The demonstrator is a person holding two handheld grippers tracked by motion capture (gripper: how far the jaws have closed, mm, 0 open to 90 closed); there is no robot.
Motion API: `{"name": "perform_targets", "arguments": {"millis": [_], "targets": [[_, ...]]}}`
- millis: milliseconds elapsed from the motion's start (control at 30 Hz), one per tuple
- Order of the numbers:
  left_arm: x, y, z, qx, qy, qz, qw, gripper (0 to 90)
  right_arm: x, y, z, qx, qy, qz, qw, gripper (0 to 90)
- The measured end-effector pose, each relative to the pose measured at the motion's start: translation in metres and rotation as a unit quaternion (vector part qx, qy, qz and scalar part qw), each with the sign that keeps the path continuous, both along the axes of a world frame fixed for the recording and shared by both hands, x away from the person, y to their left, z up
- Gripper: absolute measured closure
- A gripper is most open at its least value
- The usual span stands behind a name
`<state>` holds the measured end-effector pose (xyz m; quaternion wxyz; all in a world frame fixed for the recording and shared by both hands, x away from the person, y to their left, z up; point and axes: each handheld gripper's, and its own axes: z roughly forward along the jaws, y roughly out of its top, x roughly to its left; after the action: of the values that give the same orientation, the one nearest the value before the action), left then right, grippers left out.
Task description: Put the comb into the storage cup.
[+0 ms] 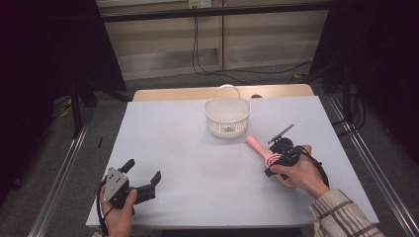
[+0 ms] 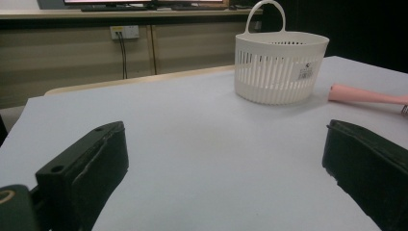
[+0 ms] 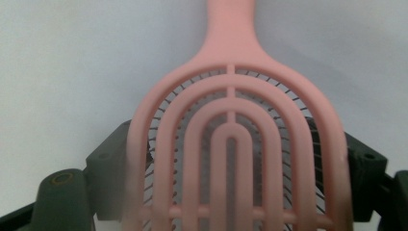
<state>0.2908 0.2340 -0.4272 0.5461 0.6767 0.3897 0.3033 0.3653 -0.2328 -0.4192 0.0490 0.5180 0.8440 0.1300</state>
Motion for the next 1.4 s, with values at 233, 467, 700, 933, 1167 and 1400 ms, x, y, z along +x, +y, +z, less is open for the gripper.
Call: {"name": "perform_targets", "arguments": {"millis": [233,467,700,933,1167,1400], "targets": [[0.0,0.0,0.0,0.0,-0.001,0.0,1.0,2.2,-0.001,-0.007,0.005,0.007,-0.003,-0.007,0.9999,19.5],[0.0,0.0,0.0,0.0,-0.001,0.0,1.0,2.2,-0.004,-0.011,0.009,0.016,-0.007,-0.009,0.9998,19.5],[0.0,0.0,0.0,0.0,0.0,0.0,1.0,2.2,-0.005,-0.016,0.015,0.038,-0.005,-0.01,0.9992,19.5],[0.0,0.0,0.0,0.0,0.0,-0.001,1.0,2.2,-0.003,-0.024,0.021,0.059,-0.009,-0.019,0.998,19.5],[0.0,0.0,0.0,-0.001,0.0,-0.001,1.0,2.2,-0.002,-0.028,0.028,0.064,-0.023,-0.023,0.9974,19.5],[0.0,0.0,0.0,-0.001,-0.001,-0.001,1.0,2.2,-0.002,-0.029,0.037,0.066,-0.03,-0.016,0.9972,19.6]]}}
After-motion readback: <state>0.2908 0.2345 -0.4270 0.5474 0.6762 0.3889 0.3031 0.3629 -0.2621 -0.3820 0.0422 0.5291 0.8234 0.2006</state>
